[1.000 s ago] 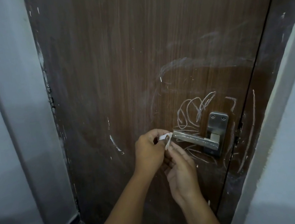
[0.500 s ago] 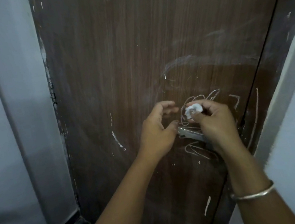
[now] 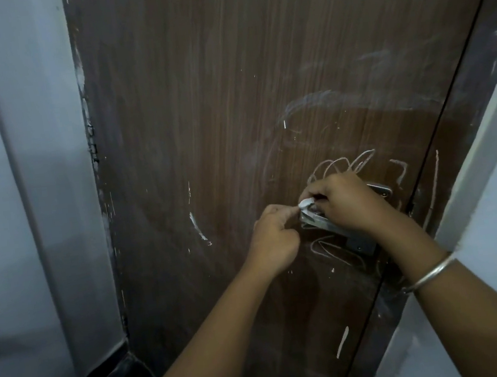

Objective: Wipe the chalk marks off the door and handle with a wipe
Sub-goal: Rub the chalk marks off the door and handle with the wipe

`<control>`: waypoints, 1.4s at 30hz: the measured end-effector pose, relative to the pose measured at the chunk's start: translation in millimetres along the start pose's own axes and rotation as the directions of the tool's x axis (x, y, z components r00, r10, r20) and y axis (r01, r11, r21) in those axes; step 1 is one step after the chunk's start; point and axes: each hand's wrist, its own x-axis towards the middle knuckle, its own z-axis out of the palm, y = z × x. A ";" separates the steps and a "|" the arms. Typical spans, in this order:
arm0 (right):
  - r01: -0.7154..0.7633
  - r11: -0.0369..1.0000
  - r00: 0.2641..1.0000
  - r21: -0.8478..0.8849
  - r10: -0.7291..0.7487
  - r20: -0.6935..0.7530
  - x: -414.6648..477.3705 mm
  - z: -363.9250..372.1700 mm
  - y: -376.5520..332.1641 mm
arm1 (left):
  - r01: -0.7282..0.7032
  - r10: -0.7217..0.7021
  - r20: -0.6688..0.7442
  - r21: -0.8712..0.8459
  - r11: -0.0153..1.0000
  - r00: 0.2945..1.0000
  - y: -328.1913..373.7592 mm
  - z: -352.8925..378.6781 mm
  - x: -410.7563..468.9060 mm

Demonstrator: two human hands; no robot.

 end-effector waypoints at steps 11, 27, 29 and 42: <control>0.032 0.988 0.989 -0.149 -0.010 0.146 -2.0 -7.3 -9.1 | 0.056 -0.053 0.033 -0.072 0.996 0.998 -2.7 -1.0 -1.5; -0.100 0.983 0.972 -0.152 0.129 0.199 -28.4 -28.8 12.9 | 0.078 -0.073 0.064 -0.088 0.993 0.995 -6.8 -0.8 -5.9; -0.126 0.980 0.967 -0.157 0.157 0.203 -32.3 -30.5 10.3 | 0.080 -0.072 0.083 -0.088 0.993 0.994 -7.8 -1.1 -8.0; -0.259 0.884 0.949 -0.390 0.309 0.069 -53.8 -26.8 -14.6 | 0.113 -0.103 0.130 -0.071 0.991 0.986 -10.5 -3.9 -11.7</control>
